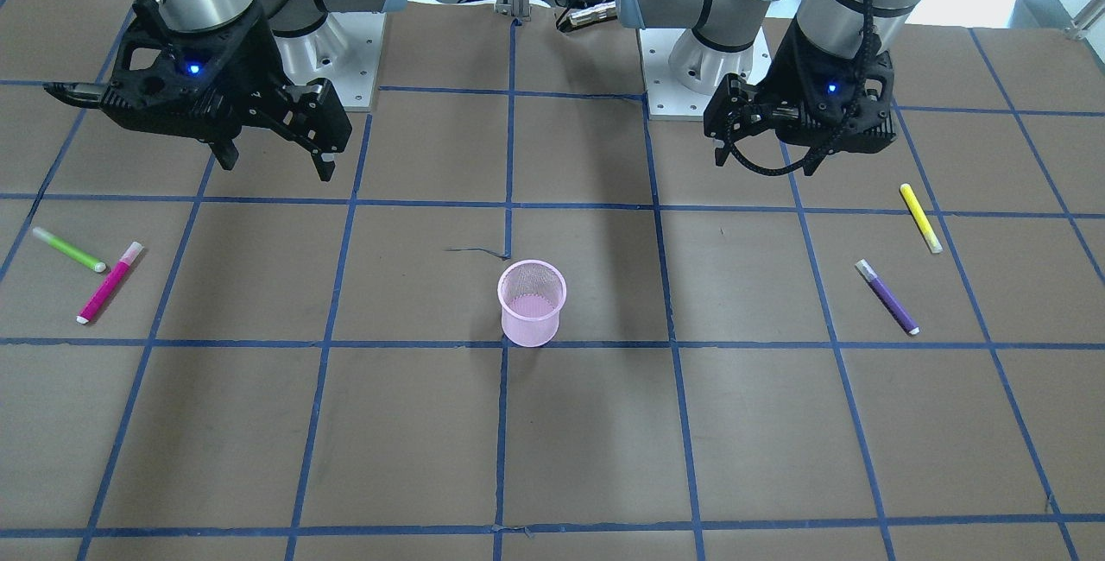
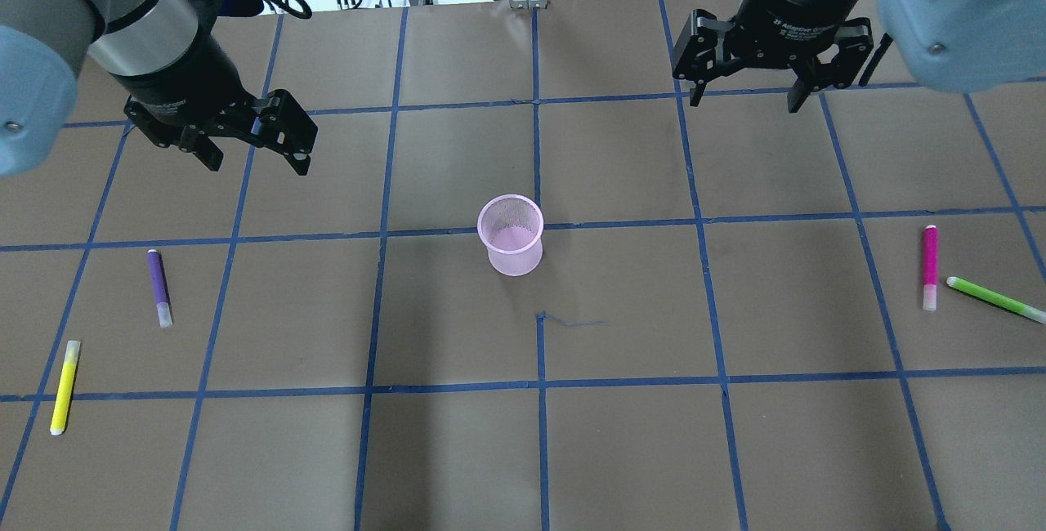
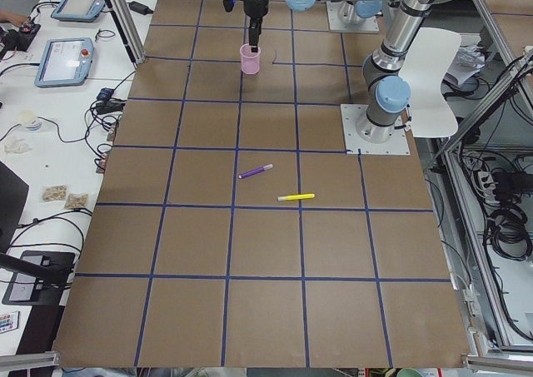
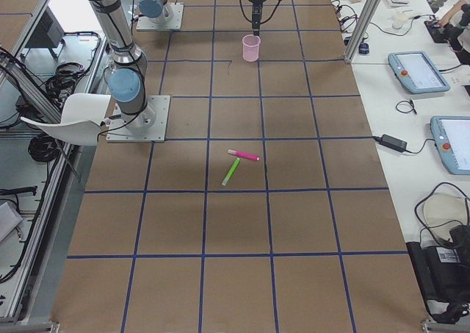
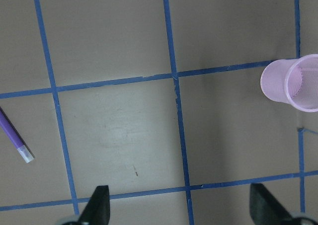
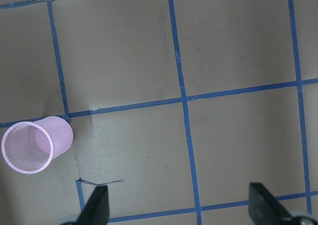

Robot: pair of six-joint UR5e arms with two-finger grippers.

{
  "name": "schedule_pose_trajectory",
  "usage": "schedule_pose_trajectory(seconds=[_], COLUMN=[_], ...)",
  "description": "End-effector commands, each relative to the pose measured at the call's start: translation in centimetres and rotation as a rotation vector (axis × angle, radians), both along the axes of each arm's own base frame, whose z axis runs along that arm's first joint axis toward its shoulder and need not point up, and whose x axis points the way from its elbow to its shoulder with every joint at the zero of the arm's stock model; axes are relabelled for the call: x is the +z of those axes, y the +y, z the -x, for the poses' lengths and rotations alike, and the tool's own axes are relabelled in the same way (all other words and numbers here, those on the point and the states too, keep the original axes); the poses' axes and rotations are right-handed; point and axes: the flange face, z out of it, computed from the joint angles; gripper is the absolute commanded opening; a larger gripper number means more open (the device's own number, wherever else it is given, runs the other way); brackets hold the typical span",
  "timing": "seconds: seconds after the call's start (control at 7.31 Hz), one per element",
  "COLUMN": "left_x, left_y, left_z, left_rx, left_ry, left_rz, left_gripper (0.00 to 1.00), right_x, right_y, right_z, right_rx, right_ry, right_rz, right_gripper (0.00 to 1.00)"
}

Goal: Insert purple and pink pens into pink cup

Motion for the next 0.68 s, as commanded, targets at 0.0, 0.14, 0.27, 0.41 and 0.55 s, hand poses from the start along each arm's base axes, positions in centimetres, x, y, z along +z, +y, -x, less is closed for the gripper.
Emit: schedule_pose_trajectory(seconds=[0.0, 0.14, 0.27, 0.41, 0.55], left_x=[-0.1, -0.1, -0.1, -0.1, -0.1], left_y=[0.0, 0.0, 0.0, 0.0, 0.0], left_z=[0.0, 0.0, 0.0, 0.0, 0.0], left_rx=[0.001, 0.001, 0.001, 0.001, 0.001], left_ry=[0.002, 0.005, 0.003, 0.003, 0.003], left_rz=[-0.002, -0.002, -0.002, 0.0, 0.0], left_gripper=[1.0, 1.0, 1.0, 1.0, 1.0], right_x=[-0.2, 0.0, 0.3, 0.2, -0.1], right_y=[-0.1, -0.1, 0.0, -0.1, -0.4], right_z=[0.2, 0.4, 0.6, 0.9, 2.1], right_rx=[0.01, 0.006, 0.005, 0.0, 0.048], right_ry=[0.013, 0.015, 0.017, 0.022, 0.085], right_rz=[-0.004, -0.001, 0.007, 0.003, -0.003], right_gripper=[1.0, 1.0, 1.0, 1.0, 1.0])
